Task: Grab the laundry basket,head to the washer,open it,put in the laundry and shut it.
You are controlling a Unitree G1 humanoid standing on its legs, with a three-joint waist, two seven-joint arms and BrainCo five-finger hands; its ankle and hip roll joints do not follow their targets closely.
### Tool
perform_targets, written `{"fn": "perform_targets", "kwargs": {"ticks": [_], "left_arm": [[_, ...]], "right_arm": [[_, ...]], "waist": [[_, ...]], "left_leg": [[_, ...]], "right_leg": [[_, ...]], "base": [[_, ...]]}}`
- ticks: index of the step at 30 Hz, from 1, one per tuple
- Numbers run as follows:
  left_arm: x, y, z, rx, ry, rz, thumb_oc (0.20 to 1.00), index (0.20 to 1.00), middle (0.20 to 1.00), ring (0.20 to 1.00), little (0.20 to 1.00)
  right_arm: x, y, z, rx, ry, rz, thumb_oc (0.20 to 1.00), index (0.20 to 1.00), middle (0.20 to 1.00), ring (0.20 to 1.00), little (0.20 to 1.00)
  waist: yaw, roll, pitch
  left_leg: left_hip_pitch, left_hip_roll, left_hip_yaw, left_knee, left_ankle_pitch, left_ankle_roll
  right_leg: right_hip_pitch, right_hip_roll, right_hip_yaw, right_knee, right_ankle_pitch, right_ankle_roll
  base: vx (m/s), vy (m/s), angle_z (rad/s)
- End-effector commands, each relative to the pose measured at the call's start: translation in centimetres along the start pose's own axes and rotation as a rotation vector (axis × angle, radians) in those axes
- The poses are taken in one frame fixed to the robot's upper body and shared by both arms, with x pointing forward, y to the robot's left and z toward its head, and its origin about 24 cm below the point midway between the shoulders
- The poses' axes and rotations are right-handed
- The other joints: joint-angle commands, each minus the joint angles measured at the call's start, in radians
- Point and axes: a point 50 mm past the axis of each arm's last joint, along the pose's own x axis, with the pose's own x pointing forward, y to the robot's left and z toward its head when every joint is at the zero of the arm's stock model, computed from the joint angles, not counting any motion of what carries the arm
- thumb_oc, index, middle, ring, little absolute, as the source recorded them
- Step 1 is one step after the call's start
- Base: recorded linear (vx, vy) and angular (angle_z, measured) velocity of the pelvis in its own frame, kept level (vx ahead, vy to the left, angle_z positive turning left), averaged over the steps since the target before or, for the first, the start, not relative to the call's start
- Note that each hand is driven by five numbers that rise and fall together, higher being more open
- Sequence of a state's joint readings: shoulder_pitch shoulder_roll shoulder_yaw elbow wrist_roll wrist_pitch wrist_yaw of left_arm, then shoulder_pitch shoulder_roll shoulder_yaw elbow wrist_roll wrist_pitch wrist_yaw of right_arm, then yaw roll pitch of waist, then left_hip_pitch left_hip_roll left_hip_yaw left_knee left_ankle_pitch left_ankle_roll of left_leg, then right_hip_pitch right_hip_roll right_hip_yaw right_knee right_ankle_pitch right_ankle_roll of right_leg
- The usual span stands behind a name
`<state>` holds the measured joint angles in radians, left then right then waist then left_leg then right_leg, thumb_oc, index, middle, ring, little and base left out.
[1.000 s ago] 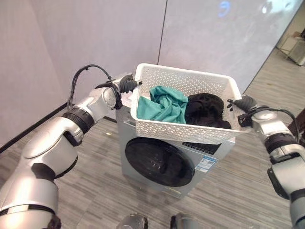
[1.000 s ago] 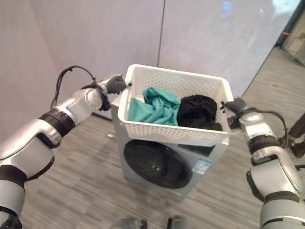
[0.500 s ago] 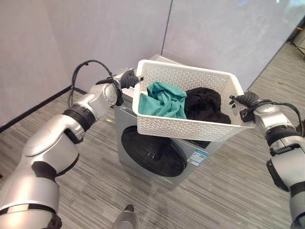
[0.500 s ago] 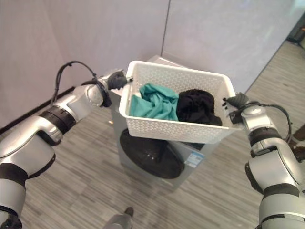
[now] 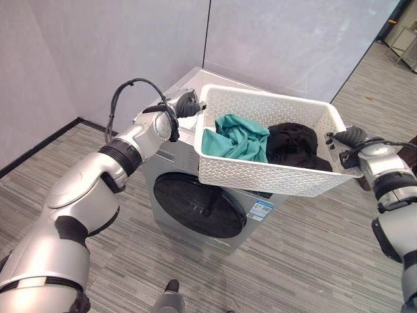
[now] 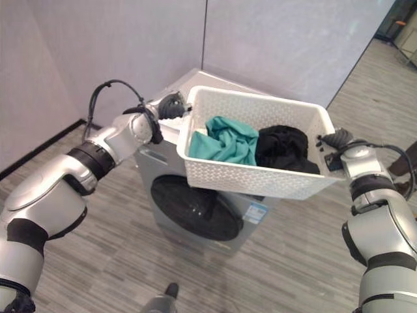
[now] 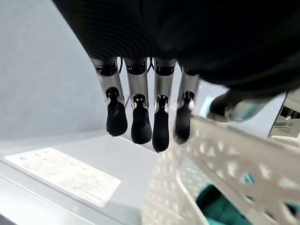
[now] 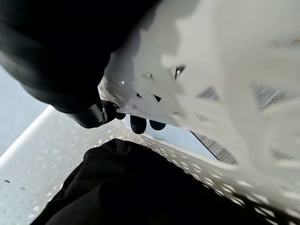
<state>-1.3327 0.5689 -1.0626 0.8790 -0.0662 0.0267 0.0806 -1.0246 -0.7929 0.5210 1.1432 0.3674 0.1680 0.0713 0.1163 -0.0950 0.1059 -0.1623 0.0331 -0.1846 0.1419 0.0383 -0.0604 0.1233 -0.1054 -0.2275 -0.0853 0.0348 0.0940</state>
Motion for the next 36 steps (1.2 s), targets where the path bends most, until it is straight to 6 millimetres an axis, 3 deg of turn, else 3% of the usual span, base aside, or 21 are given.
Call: {"fn": "perform_targets", "kwargs": {"ticks": [1, 7, 11, 14, 15, 16, 19, 21, 23, 26, 31, 32, 33, 34, 35, 36], "left_arm": [[0.4, 6.1, 0.6, 0.012, 0.011, 0.198, 0.2, 0.2, 0.2, 0.2, 0.2], [0.0, 7.5, 0.2, 0.017, 0.011, 0.235, 0.2, 0.2, 0.2, 0.2, 0.2], [-0.3, 8.9, -0.1, 0.029, 0.021, 0.263, 0.2, 0.2, 0.2, 0.2, 0.2], [-0.5, 9.5, 0.0, 0.036, 0.02, 0.275, 0.2, 0.2, 0.2, 0.2, 0.2], [-0.4, 9.5, 0.0, 0.037, 0.019, 0.275, 0.2, 0.2, 0.2, 0.2, 0.2], [-0.7, 10.0, -0.4, 0.034, 0.037, 0.288, 0.2, 0.2, 0.2, 0.2, 0.2], [-0.7, 10.1, -0.6, 0.035, 0.047, 0.29, 0.2, 0.2, 0.2, 0.2, 0.2], [-1.2, 9.9, -1.9, 0.061, 0.073, 0.286, 0.2, 0.2, 0.2, 0.2, 0.2], [-1.2, 10.1, -1.9, 0.082, 0.074, 0.288, 0.2, 0.2, 0.2, 0.2, 0.2], [-1.5, 10.6, -2.5, 0.09, 0.094, 0.298, 0.2, 0.2, 0.2, 0.2, 0.2], [-1.8, 10.6, -2.8, 0.076, 0.088, 0.302, 0.2, 0.2, 0.2, 0.2, 0.2], [-1.9, 10.8, -2.7, 0.08, 0.082, 0.308, 0.2, 0.2, 0.2, 0.2, 0.2], [-2.7, 12.6, -3.3, 0.11, 0.098, 0.339, 0.2, 0.2, 0.2, 0.2, 0.2], [-2.7, 12.5, -3.2, 0.112, 0.098, 0.338, 0.2, 0.2, 0.2, 0.2, 0.2], [-2.8, 13.2, -3.6, 0.113, 0.124, 0.34, 0.2, 0.2, 0.2, 0.2, 0.2], [-2.6, 12.9, -3.2, 0.113, 0.111, 0.331, 0.2, 0.2, 0.2, 0.2, 0.2]], "right_arm": [[-0.7, -2.7, 0.1, -0.003, -0.049, -0.112, 0.2, 0.2, 0.2, 0.2, 0.2], [-1.1, -3.0, 0.2, 0.002, -0.096, -0.118, 0.2, 0.2, 0.2, 0.2, 0.2], [-1.3, -3.2, 0.9, 0.029, -0.141, -0.123, 0.2, 0.2, 0.2, 0.2, 0.2], [-1.9, -3.4, 0.5, 0.035, -0.17, -0.12, 0.2, 0.2, 0.2, 0.2, 0.2], [-1.9, -3.4, 0.4, 0.036, -0.169, -0.12, 0.2, 0.2, 0.2, 0.2, 0.2], [-2.2, -3.8, 0.1, 0.048, -0.177, -0.124, 0.2, 0.2, 0.2, 0.2, 0.2], [-2.4, -3.9, -0.3, 0.047, -0.171, -0.123, 0.2, 0.2, 0.2, 0.2, 0.2], [-2.7, -4.0, -0.4, 0.063, -0.195, -0.13, 0.2, 0.2, 0.2, 0.2, 0.2], [-2.7, -4.0, -0.7, 0.048, -0.186, -0.128, 0.2, 0.2, 0.2, 0.2, 0.2], [-3.0, -3.7, -1.5, 0.064, -0.185, -0.127, 0.2, 0.2, 0.2, 0.2, 0.2], [-4.2, -3.9, -2.4, 0.09, -0.227, -0.132, 0.2, 0.2, 0.2, 0.2, 0.2], [-4.6, -4.2, -2.7, 0.091, -0.234, -0.138, 0.2, 0.2, 0.2, 0.2, 0.2], [-4.9, -2.6, -7.6, 0.072, -0.111, -0.097, 0.2, 0.2, 0.2, 0.2, 0.2], [-4.9, -2.6, -7.7, 0.074, -0.11, -0.096, 0.2, 0.2, 0.2, 0.2, 0.2], [-5.3, -3.0, -9.9, 0.073, -0.045, -0.119, 0.2, 0.2, 0.2, 0.2, 0.2], [-5.1, -4.0, -9.8, 0.112, -0.048, -0.181, 0.2, 0.2, 0.2, 0.2, 0.2]], "waist": [[0.022, 0.074, 0.008], [0.018, 0.079, 0.003], [0.019, 0.091, -0.001], [0.0, 0.107, 0.015], [0.003, 0.105, 0.015], [-0.022, 0.118, 0.037], [-0.027, 0.121, 0.038], [-0.047, 0.13, 0.051], [-0.049, 0.121, 0.045], [-0.051, 0.103, 0.025], [-0.063, 0.084, 0.001], [-0.07, 0.08, 0.002], [-0.077, 0.078, 0.025], [-0.078, 0.077, 0.021], [-0.085, 0.076, 0.042], [-0.095, 0.069, 0.072]], "left_leg": [[0.125, 0.027, -0.037, -0.145, -0.008, 0.017], [0.133, 0.013, -0.029, -0.146, -0.023, 0.028], [0.131, -0.014, -0.017, -0.107, -0.061, 0.052], [0.134, -0.044, -0.034, -0.056, -0.084, 0.087], [0.131, -0.046, -0.031, -0.051, -0.086, 0.087], [0.143, -0.052, -0.05, -0.044, -0.09, 0.1], [0.164, -0.045, -0.05, -0.062, -0.092, 0.096], [0.186, -0.026, -0.05, -0.085, -0.089, 0.083], [0.187, -0.026, -0.054, -0.088, -0.093, 0.078], [0.217, 0.004, -0.041, -0.104, -0.098, 0.059], [0.221, 0.076, -0.067, -0.103, -0.083, 0.014], [0.211, 0.089, -0.071, -0.088, -0.081, 0.007], [0.153, 0.103, -0.074, 0.047, -0.051, -0.001], [0.151, 0.104, -0.077, 0.051, -0.059, 0.0], [0.105, 0.091, -0.076, 0.135, -0.035, 0.007], [0.004, 0.089, 0.018, 0.231, -0.016, 0.042]], "right_leg": [[0.024, -0.015, -0.006, 0.058, -0.078, 0.036], [0.024, -0.032, -0.004, 0.06, -0.075, 0.045], [0.007, -0.07, 0.019, 0.104, -0.077, 0.057], [-0.068, -0.074, 0.092, 0.324, -0.087, 0.053], [-0.079, -0.077, 0.097, 0.341, -0.095, 0.053], [-0.135, -0.058, 0.148, 0.434, -0.08, 0.059], [-0.155, -0.047, 0.176, 0.365, -0.108, 0.047], [-0.216, -0.076, 0.181, 0.246, -0.023, 0.063], [-0.192, -0.072, 0.193, 0.185, -0.025, 0.064], [-0.143, -0.055, 0.187, 0.125, -0.011, 0.059], [-0.088, 0.012, 0.152, 0.089, -0.042, 0.031], [-0.083, 0.024, 0.153, 0.087, -0.052, 0.023], [-0.068, 0.047, 0.154, 0.089, -0.063, 0.0], [-0.067, 0.048, 0.152, 0.087, -0.068, 0.001], [-0.061, 0.055, 0.153, 0.086, -0.067, -0.012], [-0.041, 0.059, 0.115, 0.075, -0.077, -0.028]], "base": [[0.08, 0.046, -0.01], [0.07, 0.061, -0.01], [0.08, 0.11, -0.13], [0.08, 0.162, -0.04], [0.03, 0.082, 0.1], [0.04, 0.029, 0.19], [0.07, -0.064, 0.11], [0.08, -0.158, 0.04], [0.05, -0.107, -0.03], [0.13, -0.224, 0.25], [0.08, -0.232, 0.19], [0.0, -0.315, 0.12], [0.01, -0.226, 0.07], [-0.04, -0.204, 0.15], [-0.09, -0.158, 0.24], [-0.11, -0.157, 0.3]]}}
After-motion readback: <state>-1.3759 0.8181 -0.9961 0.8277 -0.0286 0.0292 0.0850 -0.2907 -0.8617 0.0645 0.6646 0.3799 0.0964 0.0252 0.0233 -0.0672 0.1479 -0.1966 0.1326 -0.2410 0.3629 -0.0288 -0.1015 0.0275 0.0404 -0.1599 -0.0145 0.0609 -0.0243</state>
